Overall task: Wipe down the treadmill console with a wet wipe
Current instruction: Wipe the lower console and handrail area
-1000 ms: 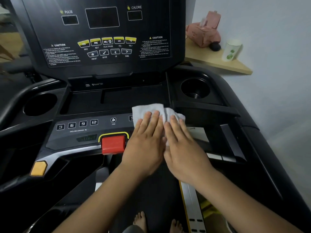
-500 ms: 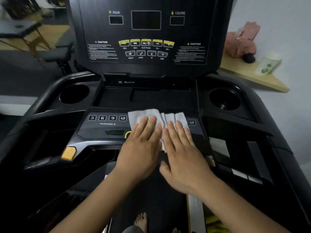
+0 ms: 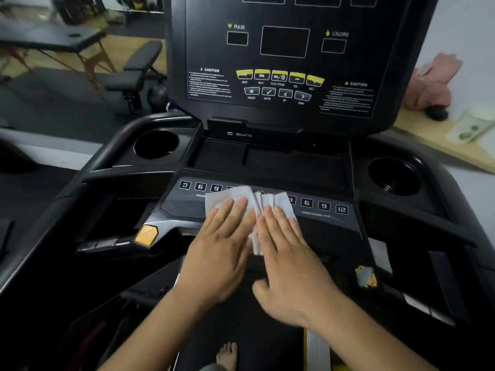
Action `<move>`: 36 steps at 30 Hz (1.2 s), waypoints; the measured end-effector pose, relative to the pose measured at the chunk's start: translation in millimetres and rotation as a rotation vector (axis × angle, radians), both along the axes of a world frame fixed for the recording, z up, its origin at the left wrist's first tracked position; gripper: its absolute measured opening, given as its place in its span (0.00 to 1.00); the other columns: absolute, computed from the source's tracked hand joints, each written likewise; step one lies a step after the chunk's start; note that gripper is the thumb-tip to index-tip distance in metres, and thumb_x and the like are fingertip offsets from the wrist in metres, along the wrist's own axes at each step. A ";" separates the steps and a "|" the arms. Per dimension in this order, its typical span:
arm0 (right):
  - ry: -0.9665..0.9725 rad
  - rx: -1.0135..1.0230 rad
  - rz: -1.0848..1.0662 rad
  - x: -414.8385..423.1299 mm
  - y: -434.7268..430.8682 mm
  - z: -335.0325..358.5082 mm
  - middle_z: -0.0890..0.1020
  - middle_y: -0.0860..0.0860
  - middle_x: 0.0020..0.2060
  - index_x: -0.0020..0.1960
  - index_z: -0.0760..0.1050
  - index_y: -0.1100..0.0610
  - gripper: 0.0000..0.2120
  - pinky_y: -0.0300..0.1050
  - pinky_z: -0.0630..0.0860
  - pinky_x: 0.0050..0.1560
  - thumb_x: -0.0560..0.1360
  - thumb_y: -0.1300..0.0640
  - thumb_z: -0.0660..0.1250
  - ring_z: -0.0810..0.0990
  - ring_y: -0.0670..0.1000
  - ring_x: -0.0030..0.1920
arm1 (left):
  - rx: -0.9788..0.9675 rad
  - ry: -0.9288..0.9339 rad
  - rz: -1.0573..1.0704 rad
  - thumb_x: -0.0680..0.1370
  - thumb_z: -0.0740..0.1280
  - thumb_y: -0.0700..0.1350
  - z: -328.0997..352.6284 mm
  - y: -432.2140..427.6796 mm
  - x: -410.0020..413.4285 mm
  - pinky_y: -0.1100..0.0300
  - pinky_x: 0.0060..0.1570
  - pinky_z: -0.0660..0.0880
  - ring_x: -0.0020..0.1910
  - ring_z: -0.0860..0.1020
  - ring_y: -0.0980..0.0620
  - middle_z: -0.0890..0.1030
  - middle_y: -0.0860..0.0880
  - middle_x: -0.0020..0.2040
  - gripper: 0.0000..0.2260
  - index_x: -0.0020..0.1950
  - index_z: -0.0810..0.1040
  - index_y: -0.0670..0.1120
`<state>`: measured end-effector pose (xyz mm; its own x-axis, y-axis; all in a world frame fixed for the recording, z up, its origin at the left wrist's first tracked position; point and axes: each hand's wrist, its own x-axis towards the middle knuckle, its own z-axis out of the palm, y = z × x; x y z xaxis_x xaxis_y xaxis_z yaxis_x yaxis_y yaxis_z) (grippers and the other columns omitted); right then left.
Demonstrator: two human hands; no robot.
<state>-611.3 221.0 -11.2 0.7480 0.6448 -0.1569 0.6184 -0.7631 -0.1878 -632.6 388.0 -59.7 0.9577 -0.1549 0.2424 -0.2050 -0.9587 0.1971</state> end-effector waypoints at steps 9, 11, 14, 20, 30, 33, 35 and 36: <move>-0.023 -0.011 0.022 39.4 58.0 5.1 0.36 0.56 0.77 0.77 0.35 0.60 0.41 0.54 0.37 0.75 0.75 0.45 0.54 0.31 0.54 0.75 | -0.065 0.013 0.095 0.84 0.47 0.54 1.1 43.4 22.2 0.52 0.77 0.48 0.79 0.51 0.49 0.59 0.48 0.79 0.24 0.79 0.60 0.48; -0.044 0.015 0.030 25.7 65.6 -1.7 0.36 0.57 0.77 0.77 0.36 0.60 0.42 0.56 0.37 0.75 0.74 0.46 0.55 0.31 0.55 0.75 | -0.069 0.005 0.101 0.84 0.47 0.54 -1.7 53.7 10.3 0.50 0.77 0.50 0.79 0.51 0.49 0.59 0.47 0.79 0.24 0.78 0.61 0.47; -0.139 0.064 0.081 2.0 68.4 -20.4 0.39 0.58 0.77 0.78 0.39 0.61 0.43 0.57 0.39 0.76 0.75 0.45 0.59 0.35 0.57 0.77 | -0.061 -0.015 0.103 0.84 0.48 0.52 -3.7 67.3 -10.3 0.49 0.76 0.51 0.79 0.54 0.47 0.61 0.46 0.78 0.23 0.76 0.65 0.45; -0.345 -0.070 0.276 59.3 66.7 -20.5 0.50 0.58 0.78 0.78 0.49 0.62 0.44 0.53 0.44 0.75 0.74 0.42 0.66 0.46 0.55 0.78 | -0.006 0.002 0.127 0.83 0.46 0.54 7.2 85.3 28.8 0.49 0.76 0.50 0.78 0.55 0.44 0.61 0.44 0.78 0.25 0.76 0.66 0.46; -0.214 -0.271 0.314 58.0 69.0 4.5 0.31 0.57 0.75 0.76 0.32 0.59 0.48 0.47 0.31 0.74 0.70 0.54 0.62 0.27 0.52 0.74 | -0.075 -0.014 0.079 0.83 0.50 0.51 -3.3 95.6 -3.8 0.47 0.76 0.51 0.79 0.55 0.45 0.60 0.45 0.79 0.23 0.78 0.63 0.47; -0.162 -0.201 0.202 39.6 83.5 3.2 0.31 0.56 0.76 0.77 0.32 0.57 0.48 0.52 0.36 0.75 0.70 0.46 0.60 0.27 0.53 0.74 | -0.079 -0.006 0.075 0.82 0.51 0.50 -5.1 102.6 -8.0 0.47 0.76 0.53 0.78 0.55 0.44 0.61 0.45 0.78 0.23 0.77 0.63 0.46; -0.188 -0.176 0.165 30.1 102.9 -3.9 0.34 0.56 0.76 0.77 0.33 0.58 0.49 0.57 0.39 0.76 0.70 0.39 0.59 0.28 0.57 0.74 | -0.073 -0.007 0.056 0.82 0.49 0.49 -3.8 106.5 4.3 0.45 0.75 0.55 0.78 0.55 0.43 0.61 0.43 0.78 0.24 0.77 0.62 0.43; -0.199 -0.170 0.144 29.3 114.5 -7.3 0.34 0.57 0.76 0.76 0.33 0.59 0.50 0.59 0.39 0.75 0.70 0.38 0.58 0.28 0.59 0.74 | -0.058 0.005 0.033 0.82 0.48 0.48 -3.9 108.4 12.6 0.43 0.75 0.57 0.78 0.55 0.42 0.62 0.41 0.77 0.25 0.77 0.61 0.40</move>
<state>-582.0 335.6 -18.5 0.6773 0.7239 -0.1314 0.7347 -0.6747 0.0706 -620.0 496.4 -63.6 0.9632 -0.1093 0.2456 -0.1727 -0.9517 0.2539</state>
